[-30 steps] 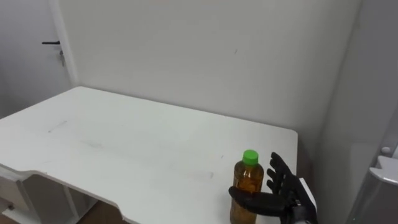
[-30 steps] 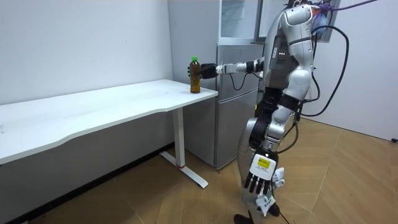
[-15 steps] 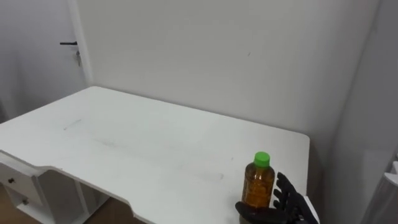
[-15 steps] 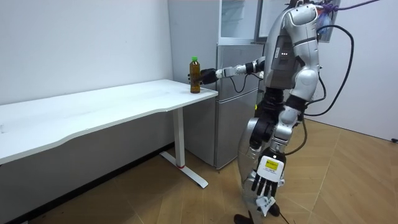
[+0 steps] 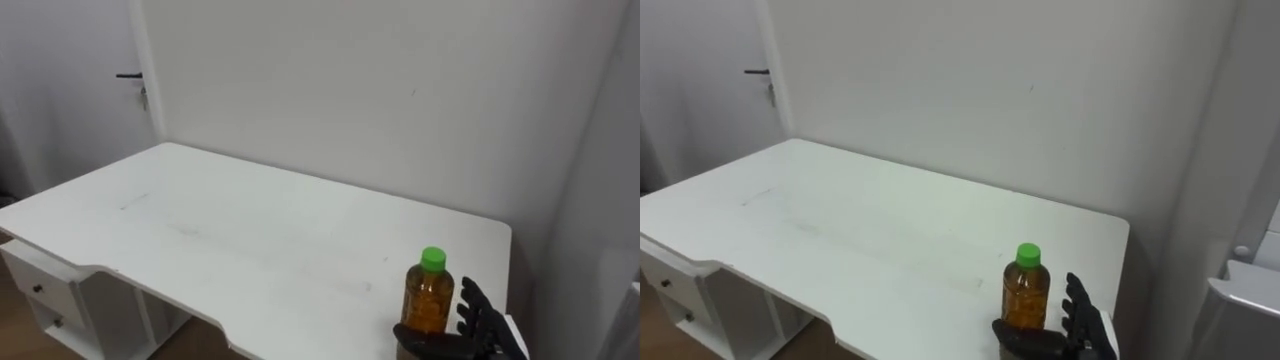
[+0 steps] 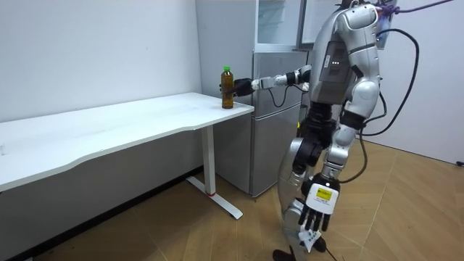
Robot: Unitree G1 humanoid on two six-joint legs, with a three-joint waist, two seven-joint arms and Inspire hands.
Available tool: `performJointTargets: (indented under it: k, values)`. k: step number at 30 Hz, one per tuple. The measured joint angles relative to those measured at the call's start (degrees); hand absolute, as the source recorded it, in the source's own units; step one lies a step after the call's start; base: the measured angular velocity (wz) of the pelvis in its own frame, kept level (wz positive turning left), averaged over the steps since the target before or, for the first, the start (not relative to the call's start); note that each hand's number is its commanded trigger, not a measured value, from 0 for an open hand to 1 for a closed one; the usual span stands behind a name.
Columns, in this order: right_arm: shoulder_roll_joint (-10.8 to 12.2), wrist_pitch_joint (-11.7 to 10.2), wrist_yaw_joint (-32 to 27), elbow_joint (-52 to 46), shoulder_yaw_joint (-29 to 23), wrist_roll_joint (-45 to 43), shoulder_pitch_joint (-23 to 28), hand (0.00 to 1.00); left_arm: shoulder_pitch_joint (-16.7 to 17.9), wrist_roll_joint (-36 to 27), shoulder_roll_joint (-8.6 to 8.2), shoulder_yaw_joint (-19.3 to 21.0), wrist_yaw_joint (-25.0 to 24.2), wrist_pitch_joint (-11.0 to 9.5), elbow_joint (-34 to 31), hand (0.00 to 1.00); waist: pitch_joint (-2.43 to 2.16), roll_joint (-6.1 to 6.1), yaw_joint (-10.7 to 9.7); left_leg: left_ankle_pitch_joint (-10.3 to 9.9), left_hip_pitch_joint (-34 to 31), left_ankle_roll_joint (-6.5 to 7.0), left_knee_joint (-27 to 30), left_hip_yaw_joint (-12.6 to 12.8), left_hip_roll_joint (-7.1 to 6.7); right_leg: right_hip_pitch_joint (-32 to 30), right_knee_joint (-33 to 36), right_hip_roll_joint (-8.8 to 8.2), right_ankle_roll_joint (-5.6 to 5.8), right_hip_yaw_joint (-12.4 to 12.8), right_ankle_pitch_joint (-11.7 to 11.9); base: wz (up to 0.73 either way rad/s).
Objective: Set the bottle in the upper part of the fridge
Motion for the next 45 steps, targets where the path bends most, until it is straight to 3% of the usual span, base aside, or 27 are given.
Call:
performJointTargets:
  k: [8,13,18,23,33,38,40,45]
  values:
    - [-0.29,-0.05,-0.34,0.79,-0.01,0.99,-1.01,0.00,0.79,-2.06,0.30,-0.05,-0.02,-0.30,0.10,0.00,0.03,-0.66,0.81,-0.14,-1.38,0.22,1.76,-0.81,-0.09,-0.33,0.64,-0.03,0.24,-1.09,-0.17,0.10]
    - [-0.67,-0.24,-2.09,2.98,-1.43,1.31,-3.59,0.00,1.05,-2.04,1.69,0.00,-0.82,-1.28,0.05,0.00,0.02,-0.98,1.01,-0.15,-2.25,0.26,2.42,-1.25,-0.25,-0.43,0.61,0.03,0.28,-1.81,-0.21,0.10]
    - [-1.22,-0.25,-4.25,2.98,-1.51,1.43,-4.42,0.00,1.16,-2.01,2.14,0.96,-0.84,-1.20,-0.47,0.00,-0.52,-1.69,1.12,-0.06,-3.87,0.30,2.82,-1.20,-0.22,-1.83,0.72,0.14,0.26,-1.77,-0.22,0.01]
    - [-2.40,-0.27,-6.76,3.13,-1.53,3.20,-4.84,0.00,0.65,-2.05,2.19,1.60,-0.81,-1.20,-0.74,0.00,-0.68,-2.03,1.94,-0.06,-5.32,0.32,3.20,-1.31,-0.18,-3.15,1.08,0.08,0.23,-2.10,-0.18,0.03]
    - [-4.25,-0.26,-7.93,9.28,-1.72,8.80,-11.68,0.00,-0.11,-3.31,2.53,1.91,-0.80,-1.34,-1.30,0.00,0.08,-2.47,2.37,-0.06,-9.74,0.33,5.20,-1.91,-0.12,-6.84,2.75,-0.10,0.12,-2.59,-0.12,0.04]
    - [-4.58,-0.26,-8.18,9.78,-1.75,9.17,-12.72,0.00,-0.75,-3.51,2.87,2.13,-0.80,-1.66,-1.60,0.00,0.15,-2.67,2.46,-0.08,-11.19,0.37,5.93,-1.91,-0.15,-7.82,2.90,-0.04,0.02,-2.59,-0.06,0.04]
    - [-5.45,-0.26,-7.03,11.78,-1.75,9.55,-14.02,0.00,-1.88,-4.41,3.31,2.12,-0.80,-2.01,-1.60,0.00,0.41,-2.76,2.44,-0.08,-12.48,0.37,6.78,-1.94,-0.01,-8.69,3.11,0.17,-0.12,-2.57,0.03,0.05]
    - [-6.72,-0.27,-6.71,15.07,-1.75,9.32,-16.12,0.00,-3.11,-4.50,3.90,2.11,-0.64,-3.57,-1.60,0.00,0.51,-3.04,2.82,-0.07,-14.94,0.38,7.72,-1.93,0.14,-11.10,3.72,0.28,-0.43,-2.02,0.23,-0.01]
